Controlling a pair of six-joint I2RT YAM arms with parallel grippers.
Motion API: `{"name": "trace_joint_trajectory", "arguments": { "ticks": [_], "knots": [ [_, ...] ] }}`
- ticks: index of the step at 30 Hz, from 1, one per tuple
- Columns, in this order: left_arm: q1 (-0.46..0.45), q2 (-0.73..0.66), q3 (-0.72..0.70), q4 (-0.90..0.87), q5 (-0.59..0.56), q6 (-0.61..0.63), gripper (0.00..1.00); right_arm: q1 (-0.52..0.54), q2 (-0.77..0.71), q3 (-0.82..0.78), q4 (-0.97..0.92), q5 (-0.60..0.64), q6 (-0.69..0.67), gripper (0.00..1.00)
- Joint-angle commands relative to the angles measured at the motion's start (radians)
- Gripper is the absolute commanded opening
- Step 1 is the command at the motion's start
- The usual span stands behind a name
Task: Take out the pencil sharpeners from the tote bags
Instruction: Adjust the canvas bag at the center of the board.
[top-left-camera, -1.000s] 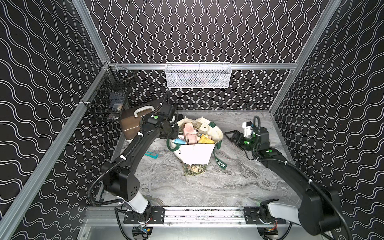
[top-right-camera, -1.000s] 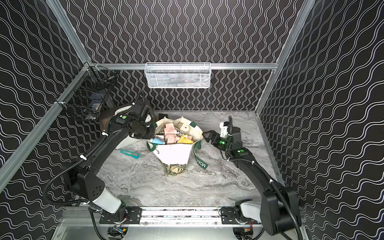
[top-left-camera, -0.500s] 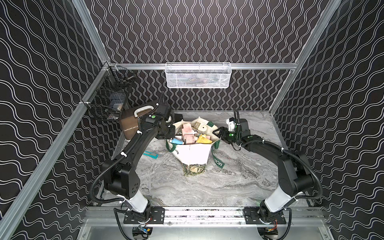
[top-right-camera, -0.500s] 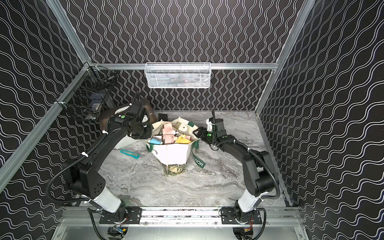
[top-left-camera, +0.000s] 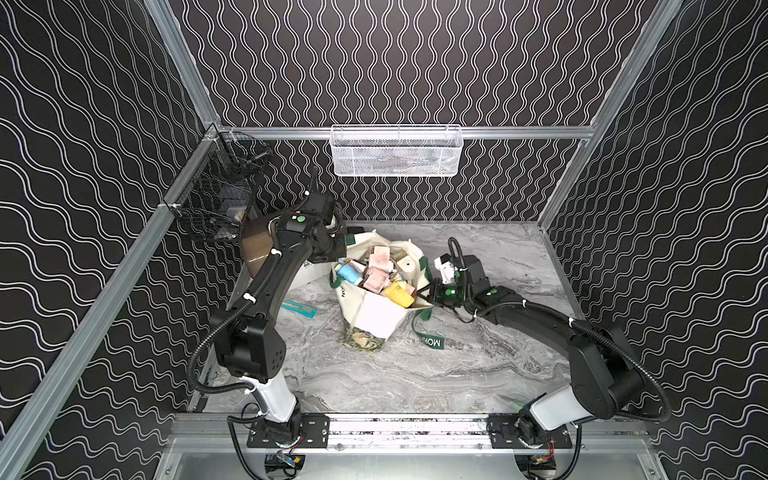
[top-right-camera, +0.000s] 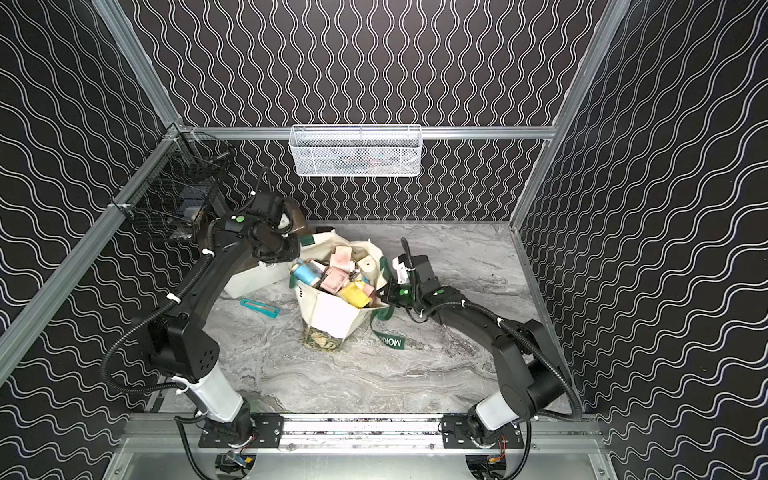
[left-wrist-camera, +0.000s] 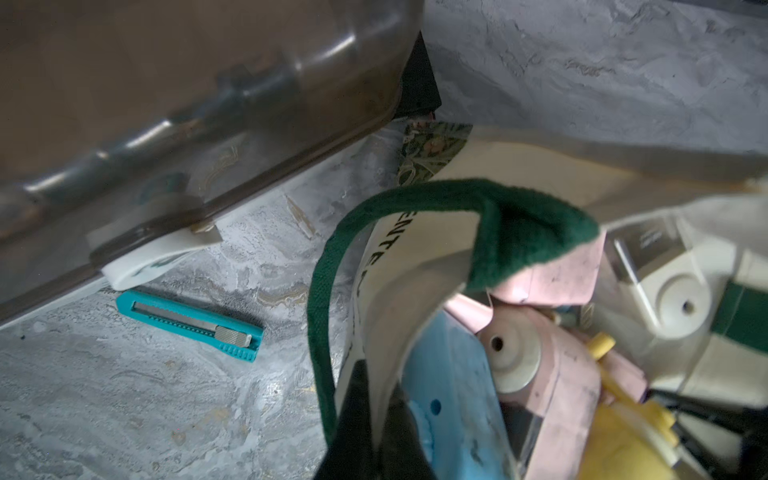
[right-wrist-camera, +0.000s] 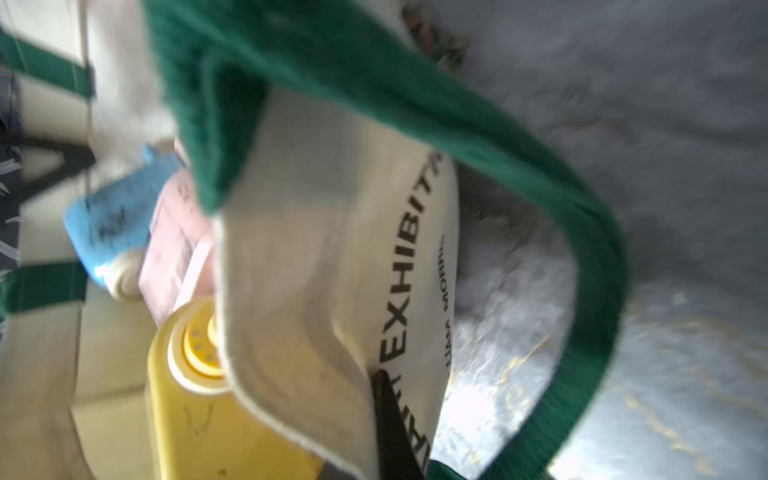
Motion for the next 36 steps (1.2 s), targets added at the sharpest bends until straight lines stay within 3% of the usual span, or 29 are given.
{"name": "trace_joint_trajectory", "arguments": {
  "ticks": [1,10,16,18,24,30,36],
  "knots": [
    [0.005,0.008,0.023,0.128,0.014,0.019,0.00,0.069,-0.011,-0.025,0.091,-0.066,0.049,0.00],
    [0.043,0.105,0.078,0.145,0.139,0.022,0.00,0.261,0.086,0.031,0.110,-0.087,-0.032,0.05],
    [0.062,0.141,0.095,0.140,0.222,0.014,0.00,0.290,0.115,0.062,0.063,-0.055,-0.116,0.12],
    [0.075,0.139,0.086,0.142,0.239,0.008,0.00,0.291,0.084,0.061,0.036,-0.043,-0.144,0.18],
    [0.088,0.108,0.029,0.169,0.266,-0.016,0.00,0.289,-0.081,0.003,-0.034,0.108,-0.211,0.57],
    [0.089,0.059,-0.035,0.205,0.271,-0.029,0.00,0.290,-0.261,-0.017,-0.135,0.241,-0.323,0.65],
    [0.089,0.025,-0.059,0.241,0.352,-0.029,0.00,0.302,-0.337,0.003,-0.114,0.159,-0.431,0.65]
  ]
}}
